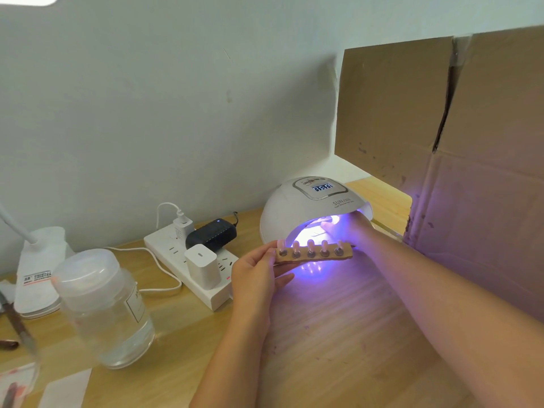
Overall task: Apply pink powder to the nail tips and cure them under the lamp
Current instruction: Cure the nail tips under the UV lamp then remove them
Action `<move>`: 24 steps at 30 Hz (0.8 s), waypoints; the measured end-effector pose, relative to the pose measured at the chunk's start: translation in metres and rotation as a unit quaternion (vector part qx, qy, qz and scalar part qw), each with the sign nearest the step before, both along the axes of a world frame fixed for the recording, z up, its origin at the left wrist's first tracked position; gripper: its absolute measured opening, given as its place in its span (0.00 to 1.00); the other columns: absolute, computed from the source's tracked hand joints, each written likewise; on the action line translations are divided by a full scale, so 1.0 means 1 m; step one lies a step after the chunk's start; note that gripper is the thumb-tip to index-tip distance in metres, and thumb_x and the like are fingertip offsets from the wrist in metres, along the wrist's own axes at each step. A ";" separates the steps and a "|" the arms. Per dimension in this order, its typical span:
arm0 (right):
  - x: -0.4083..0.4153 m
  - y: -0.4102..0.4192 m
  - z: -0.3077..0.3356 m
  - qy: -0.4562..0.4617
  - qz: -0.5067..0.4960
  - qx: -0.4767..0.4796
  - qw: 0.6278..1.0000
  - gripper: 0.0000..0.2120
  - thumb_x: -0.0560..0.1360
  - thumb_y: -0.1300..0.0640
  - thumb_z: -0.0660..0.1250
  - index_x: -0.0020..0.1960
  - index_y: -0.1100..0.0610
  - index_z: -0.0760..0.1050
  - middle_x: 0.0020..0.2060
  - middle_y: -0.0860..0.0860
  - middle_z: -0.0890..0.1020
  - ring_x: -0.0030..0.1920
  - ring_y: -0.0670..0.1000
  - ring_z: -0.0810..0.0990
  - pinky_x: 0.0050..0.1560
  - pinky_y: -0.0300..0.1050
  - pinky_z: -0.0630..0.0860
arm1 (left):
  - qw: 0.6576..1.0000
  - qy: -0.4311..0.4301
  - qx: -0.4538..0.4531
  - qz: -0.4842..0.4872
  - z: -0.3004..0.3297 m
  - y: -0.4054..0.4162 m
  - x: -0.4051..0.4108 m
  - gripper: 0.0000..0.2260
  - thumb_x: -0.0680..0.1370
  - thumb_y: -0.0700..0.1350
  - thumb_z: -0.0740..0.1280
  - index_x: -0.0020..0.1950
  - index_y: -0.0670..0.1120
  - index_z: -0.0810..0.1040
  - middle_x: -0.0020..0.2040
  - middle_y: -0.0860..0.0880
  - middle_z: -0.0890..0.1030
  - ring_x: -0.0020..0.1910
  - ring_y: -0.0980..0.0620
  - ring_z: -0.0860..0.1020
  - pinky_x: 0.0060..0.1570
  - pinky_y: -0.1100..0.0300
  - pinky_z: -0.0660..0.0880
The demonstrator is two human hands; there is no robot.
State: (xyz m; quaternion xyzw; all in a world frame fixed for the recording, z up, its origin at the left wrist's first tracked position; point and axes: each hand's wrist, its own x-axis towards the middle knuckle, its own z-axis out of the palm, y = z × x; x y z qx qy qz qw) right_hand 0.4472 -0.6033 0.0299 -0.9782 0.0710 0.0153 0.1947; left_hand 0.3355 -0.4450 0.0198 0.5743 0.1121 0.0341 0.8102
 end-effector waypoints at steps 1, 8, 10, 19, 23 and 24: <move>0.000 0.000 -0.004 -0.028 -0.007 -0.011 1.000 0.15 0.78 0.50 0.61 0.60 0.58 0.70 0.58 0.55 0.76 0.56 0.55 0.74 0.56 0.45 0.72 | 1.000 0.000 -0.001 0.000 0.000 0.000 0.000 0.11 0.79 0.36 0.59 0.44 0.45 0.80 0.33 0.50 0.83 0.34 0.53 0.83 0.27 0.66 0.75; -0.027 -0.016 -0.015 -0.147 0.053 0.122 0.980 0.09 0.74 0.51 0.68 0.41 0.50 0.69 0.27 0.47 0.67 0.30 0.50 0.68 0.28 0.39 0.59 | 1.000 -0.002 0.003 0.003 0.000 -0.003 -0.002 0.13 0.79 0.36 0.57 0.44 0.46 0.79 0.38 0.47 0.83 0.39 0.51 0.83 0.27 0.66 0.75; -0.039 -0.022 -0.014 -0.148 0.057 0.140 0.978 0.09 0.72 0.50 0.70 0.43 0.50 0.70 0.25 0.46 0.69 0.28 0.46 0.67 0.27 0.39 0.58 | 1.000 -0.004 0.003 0.005 0.000 -0.003 -0.002 0.13 0.79 0.36 0.57 0.43 0.47 0.80 0.37 0.47 0.83 0.39 0.50 0.83 0.27 0.66 0.75; -0.096 -0.059 -0.027 -0.199 -0.101 0.032 0.974 0.17 0.68 0.43 0.69 0.34 0.52 0.65 0.30 0.42 0.74 0.36 0.52 0.73 0.29 0.40 0.62 | 1.000 -0.012 0.007 0.016 -0.001 -0.005 -0.001 0.14 0.79 0.35 0.57 0.42 0.47 0.79 0.38 0.46 0.83 0.39 0.50 0.82 0.26 0.67 0.75; -0.108 -0.073 -0.032 -0.203 -0.145 -0.023 0.968 0.17 0.68 0.44 0.67 0.34 0.54 0.65 0.27 0.40 0.67 0.38 0.55 0.74 0.29 0.41 0.58 | 1.000 -0.014 0.007 0.009 -0.001 -0.004 -0.002 0.13 0.79 0.36 0.58 0.44 0.46 0.80 0.38 0.47 0.83 0.36 0.51 0.82 0.27 0.66 0.75; -0.109 -0.074 -0.032 -0.194 -0.147 -0.041 0.969 0.17 0.68 0.43 0.66 0.34 0.54 0.65 0.27 0.40 0.66 0.40 0.56 0.76 0.28 0.40 0.56 | 1.000 -0.014 0.002 0.006 -0.001 -0.004 -0.002 0.13 0.79 0.36 0.58 0.43 0.47 0.79 0.37 0.47 0.82 0.34 0.52 0.82 0.27 0.66 0.76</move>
